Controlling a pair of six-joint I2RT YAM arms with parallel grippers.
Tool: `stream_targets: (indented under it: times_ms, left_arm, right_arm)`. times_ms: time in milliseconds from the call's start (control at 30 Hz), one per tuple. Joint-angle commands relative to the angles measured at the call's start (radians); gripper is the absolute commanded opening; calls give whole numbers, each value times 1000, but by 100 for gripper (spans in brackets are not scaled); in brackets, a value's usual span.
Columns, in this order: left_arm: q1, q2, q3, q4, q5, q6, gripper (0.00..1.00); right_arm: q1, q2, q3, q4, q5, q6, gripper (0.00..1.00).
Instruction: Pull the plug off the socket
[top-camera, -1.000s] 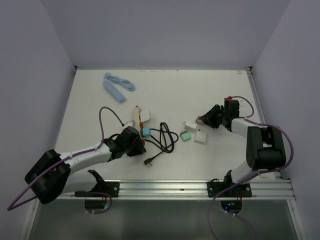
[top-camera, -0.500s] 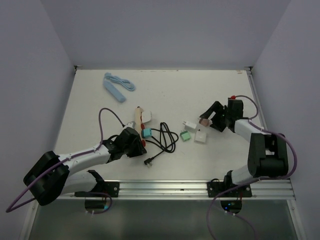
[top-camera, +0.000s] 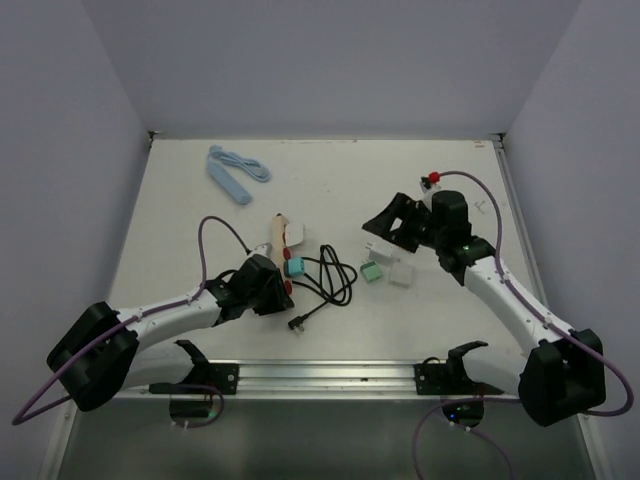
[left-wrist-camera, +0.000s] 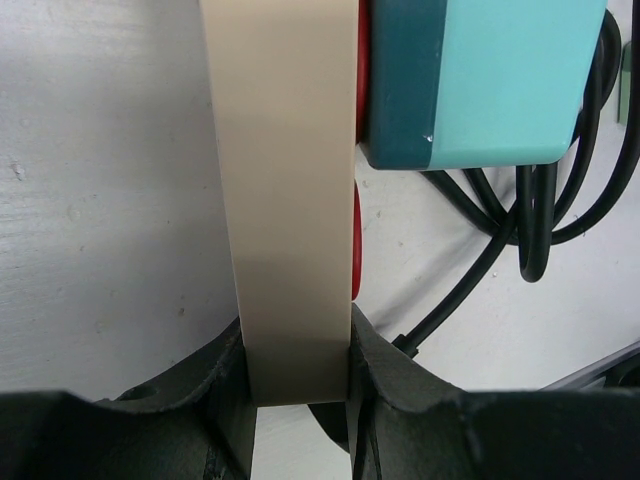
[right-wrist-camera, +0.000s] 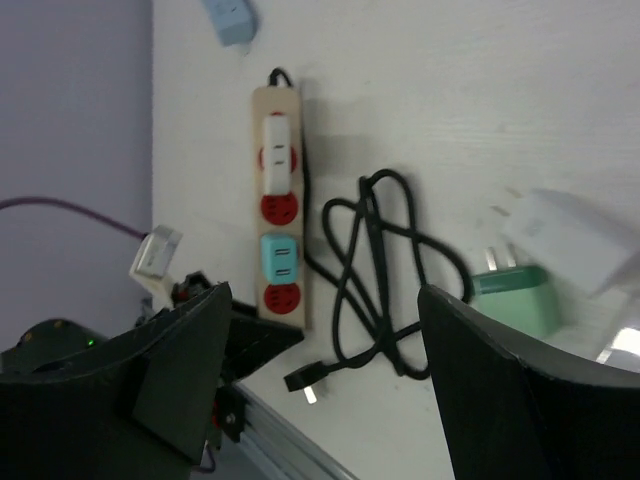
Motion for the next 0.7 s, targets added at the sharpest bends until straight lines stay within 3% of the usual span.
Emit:
stream_targets:
  times_ms: [0,100,233,467,667]
  left_arm:
    - [-1,-21,-1,63,52,34,0]
    - [-1,-29,-9,73,58,32,0]
    - [-3,-26,-15,82,71,34,0]
    - [-3,-43,-34,104,105,29,0]
    - [-1,-41,-24,105,108,23,0]
  right_arm:
    - [139,4,-26,111,12,134,78]
    - [279,62,-44,202,48,159,77]
    - [371,151,-48,299,98,180,77]
    - [480,360,45,351,111,185,76]
    - [503,495,81,431,78,206,66]
